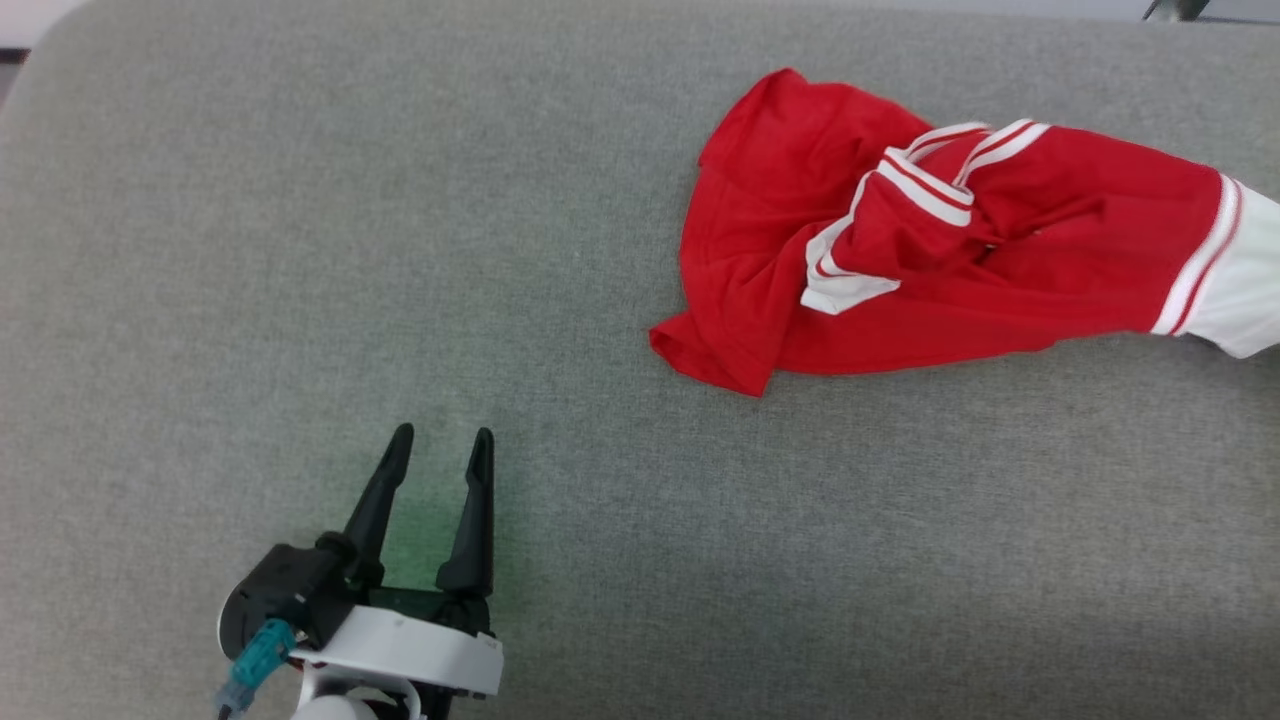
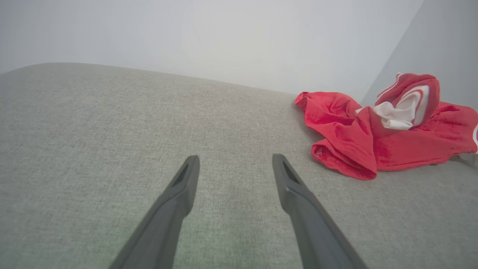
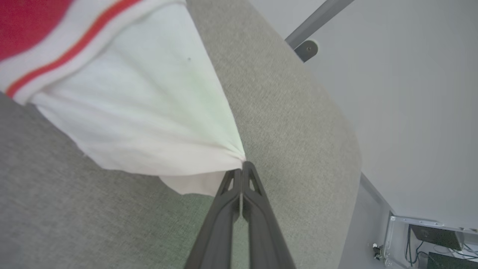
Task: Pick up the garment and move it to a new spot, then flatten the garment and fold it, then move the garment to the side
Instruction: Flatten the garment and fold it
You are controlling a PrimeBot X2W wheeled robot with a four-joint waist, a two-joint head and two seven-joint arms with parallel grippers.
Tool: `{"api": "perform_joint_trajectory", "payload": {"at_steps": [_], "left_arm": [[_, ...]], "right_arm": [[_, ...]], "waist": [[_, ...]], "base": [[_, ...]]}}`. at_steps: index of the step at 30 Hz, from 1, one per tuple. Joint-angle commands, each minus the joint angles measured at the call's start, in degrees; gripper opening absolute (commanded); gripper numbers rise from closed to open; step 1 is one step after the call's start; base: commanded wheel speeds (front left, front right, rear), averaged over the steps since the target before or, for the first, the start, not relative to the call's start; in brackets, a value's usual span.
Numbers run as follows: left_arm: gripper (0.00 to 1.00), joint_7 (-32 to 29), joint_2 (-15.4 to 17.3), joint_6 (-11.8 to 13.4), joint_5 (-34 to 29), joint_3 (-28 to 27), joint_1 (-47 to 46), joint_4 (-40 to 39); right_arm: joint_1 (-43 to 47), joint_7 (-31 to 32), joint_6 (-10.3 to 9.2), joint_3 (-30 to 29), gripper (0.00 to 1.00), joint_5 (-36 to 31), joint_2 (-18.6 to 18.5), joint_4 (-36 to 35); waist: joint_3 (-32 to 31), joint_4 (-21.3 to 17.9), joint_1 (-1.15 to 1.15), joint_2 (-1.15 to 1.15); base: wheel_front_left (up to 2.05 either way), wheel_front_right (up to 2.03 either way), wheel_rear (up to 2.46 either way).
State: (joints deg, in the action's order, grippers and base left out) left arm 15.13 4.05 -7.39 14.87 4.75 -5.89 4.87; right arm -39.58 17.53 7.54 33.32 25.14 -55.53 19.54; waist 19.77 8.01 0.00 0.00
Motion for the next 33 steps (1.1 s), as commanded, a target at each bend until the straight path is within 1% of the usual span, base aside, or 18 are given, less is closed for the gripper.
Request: {"api": "perform_joint_trajectory", "payload": {"at_steps": [1, 4, 10, 12, 14, 15, 16, 17, 18, 23, 27, 31, 33], "left_arm": [[1.00, 0.02, 0.14, -0.15, 0.29, 0.10, -0.76, 0.22], [1.00, 0.02, 0.26, -0.15, 0.47, 0.09, -1.26, 0.27], [1.00, 0.02, 0.69, -0.15, 0.61, -0.21, -2.19, 0.38], [1.00, 0.02, 0.88, -0.15, 0.70, -0.11, -2.42, 0.58], [1.00, 0.02, 1.03, -0.15, 0.79, -0.15, -2.59, 0.87], [1.00, 0.02, 1.11, -0.15, 0.84, -0.21, -2.64, 1.13], [1.00, 0.02, 1.25, -0.15, 0.84, -0.18, -2.62, 1.45], [1.00, 0.02, 1.34, -0.15, 0.89, -0.18, -2.68, 1.83], [1.00, 0.02, 1.50, -0.15, 1.06, -0.09, -2.85, 2.11], [1.00, 0.02, 3.49, -0.16, 3.37, 0.13, -3.75, 2.02], [1.00, 0.02, 6.66, -0.16, 5.75, 1.58, -4.81, 1.06], [1.00, -0.72, 11.72, -0.16, 7.76, 5.80, -7.24, 0.03], [1.00, -2.72, 14.29, -0.16, 9.20, 8.29, -9.48, -1.28]], "right_arm": [[0.94, -0.53, -0.10, -0.94, 0.00, -0.25, 0.88, 2.05], [0.50, -2.46, -0.10, -4.43, 0.00, -0.95, 3.31, 7.59], [-2.27, -7.95, -0.10, -14.44, 0.00, -5.14, 8.98, 17.67], [-2.30, -8.82, -0.10, -15.99, 0.00, -6.86, 11.02, 19.95], [-2.02, -8.86, -0.10, -15.76, 0.00, -7.95, 12.55, 21.14], [-1.87, -8.80, -0.10, -15.63, 0.07, -8.44, 13.18, 21.73], [-1.89, -9.22, -0.10, -15.77, 0.22, -8.90, 13.71, 22.18], [-1.85, -9.57, -0.10, -15.87, 0.42, -9.25, 14.40, 22.62], [-1.72, -10.04, -0.10, -16.11, 1.00, -9.39, 15.07, 23.01], [0.02, -14.29, -0.10, -18.94, 1.00, -9.57, 16.62, 23.65], [2.40, -17.39, -0.10, -21.50, 1.00, -8.28, 17.06, 21.60], [6.51, -20.01, -0.10, -23.24, 1.00, -5.81, 18.54, 15.03], [9.62, -20.99, -0.09, -23.72, 1.00, -4.28, 20.56, 10.02]], "waist": [[1.23, 0.56, 0.00, 0.00], [2.37, 0.86, 0.00, 0.00], [3.95, 1.03, 0.00, 0.00], [4.12, 1.04, 0.00, 0.00], [4.06, 0.91, 0.00, 0.00], [3.85, 0.77, 0.00, 0.00], [3.52, 0.58, 0.00, 0.00], [3.10, 0.38, 0.00, 0.00], [2.70, 0.17, 0.00, 0.00], [-0.67, -1.24, 0.00, 0.00], [-3.33, -3.29, 0.00, 0.00], [-5.25, -5.45, 0.00, 0.00], [-6.07, -6.38, 0.00, 0.00]], "base": [[0.00, 0.00, 0.00], [0.00, 0.00, 0.00], [0.00, 0.00, 0.00], [0.00, 0.00, 0.00], [0.00, 0.00, 0.00], [0.00, 0.00, 0.00], [0.00, 0.00, 0.00], [0.00, 0.00, 0.00], [0.00, 0.00, 0.00], [0.00, 0.00, 0.00], [0.00, 0.00, 0.00], [0.00, 0.00, 0.00], [0.00, 0.00, 0.00]]}}
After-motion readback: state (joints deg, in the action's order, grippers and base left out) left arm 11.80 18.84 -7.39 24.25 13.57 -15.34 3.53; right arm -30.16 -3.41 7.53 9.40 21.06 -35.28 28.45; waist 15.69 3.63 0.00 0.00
